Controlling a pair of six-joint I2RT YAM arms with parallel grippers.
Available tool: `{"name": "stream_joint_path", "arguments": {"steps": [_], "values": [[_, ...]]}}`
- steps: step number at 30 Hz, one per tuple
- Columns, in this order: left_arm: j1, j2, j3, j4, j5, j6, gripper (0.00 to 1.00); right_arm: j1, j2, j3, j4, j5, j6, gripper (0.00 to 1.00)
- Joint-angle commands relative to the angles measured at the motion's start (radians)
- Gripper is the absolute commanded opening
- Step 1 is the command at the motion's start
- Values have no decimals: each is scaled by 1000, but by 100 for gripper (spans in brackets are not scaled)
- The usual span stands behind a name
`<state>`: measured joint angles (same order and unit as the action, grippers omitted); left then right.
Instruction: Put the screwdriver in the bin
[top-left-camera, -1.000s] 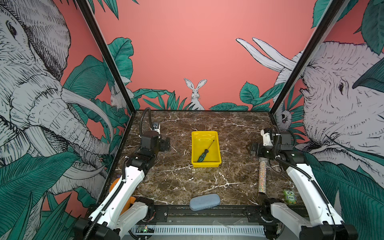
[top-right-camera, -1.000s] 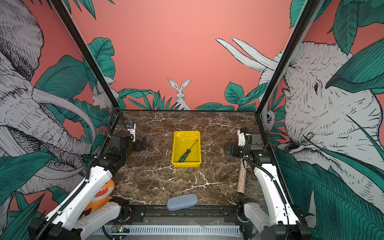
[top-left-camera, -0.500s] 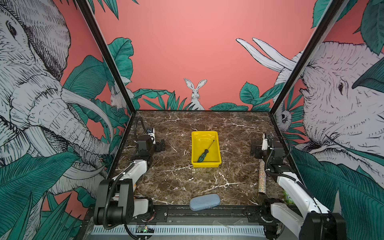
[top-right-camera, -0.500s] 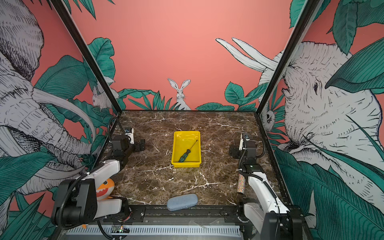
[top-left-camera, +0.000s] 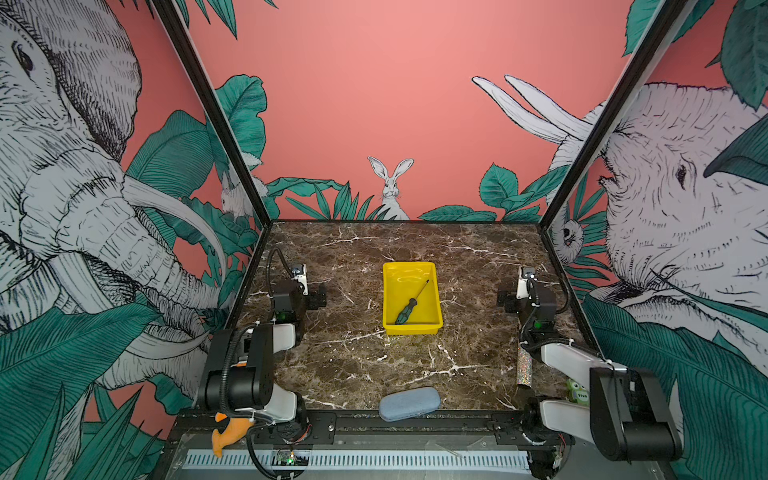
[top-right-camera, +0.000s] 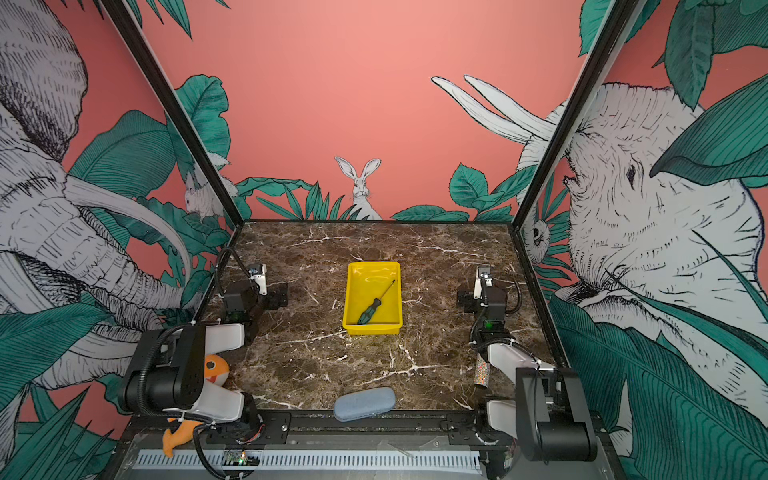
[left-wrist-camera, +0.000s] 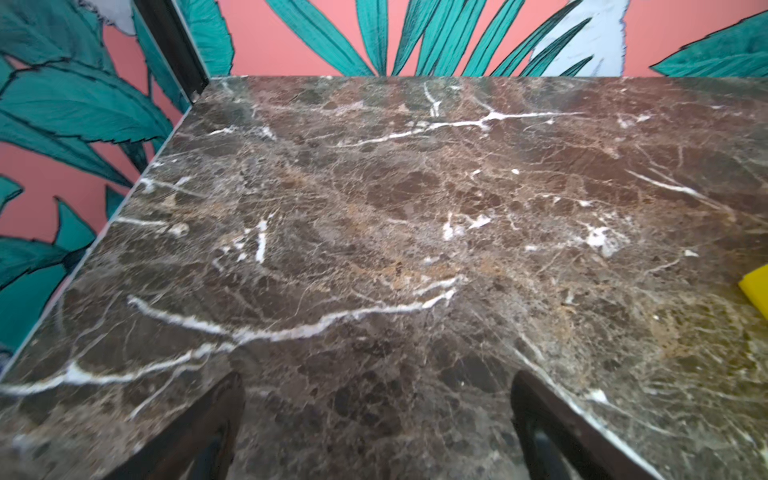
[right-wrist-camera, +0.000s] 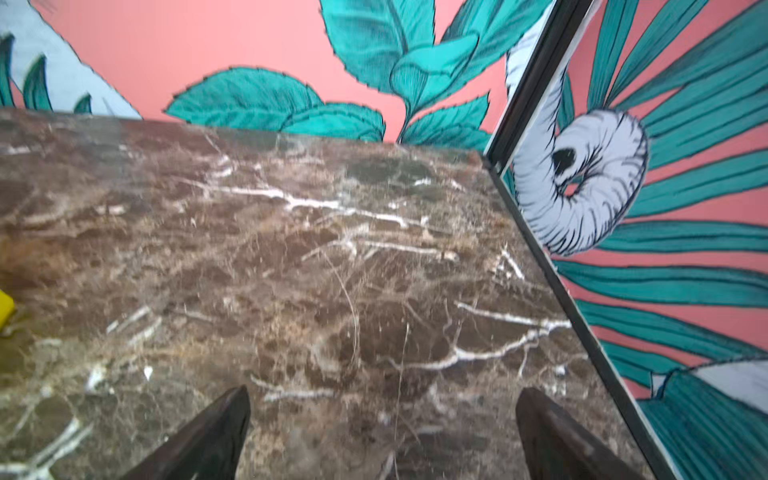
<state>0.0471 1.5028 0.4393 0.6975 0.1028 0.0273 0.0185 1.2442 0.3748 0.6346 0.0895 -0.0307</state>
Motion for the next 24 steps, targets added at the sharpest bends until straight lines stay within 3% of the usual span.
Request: {"name": "stream_joint_path", "arguments": {"steps": [1, 6, 9, 12, 15, 17, 19, 21, 24], "values": [[5, -12, 16, 47, 60, 33, 100, -5, 7, -4, 67, -22, 23, 99], [4, -3, 13, 66, 102, 48, 100, -5, 202, -100, 409, -67, 24, 99], [6, -7, -48, 178, 101, 53, 100, -3, 341, -113, 579, -96, 24, 99], [4, 8, -98, 278, 57, 41, 100, -3, 288, -56, 382, -89, 14, 99], [-1, 89, -95, 381, 87, 47, 100, -5, 300, 11, 272, -123, 4, 99], [-2, 46, -76, 259, 83, 62, 100, -5, 302, 20, 258, -87, 25, 99], [-6, 74, -76, 313, 80, 60, 100, -5, 302, 23, 253, -79, 26, 99], [-16, 54, -57, 241, 59, 68, 100, -6, 308, 21, 273, -73, 31, 99], [-68, 58, -25, 183, -68, 89, 100, -6, 307, 21, 267, -72, 32, 99]]}}
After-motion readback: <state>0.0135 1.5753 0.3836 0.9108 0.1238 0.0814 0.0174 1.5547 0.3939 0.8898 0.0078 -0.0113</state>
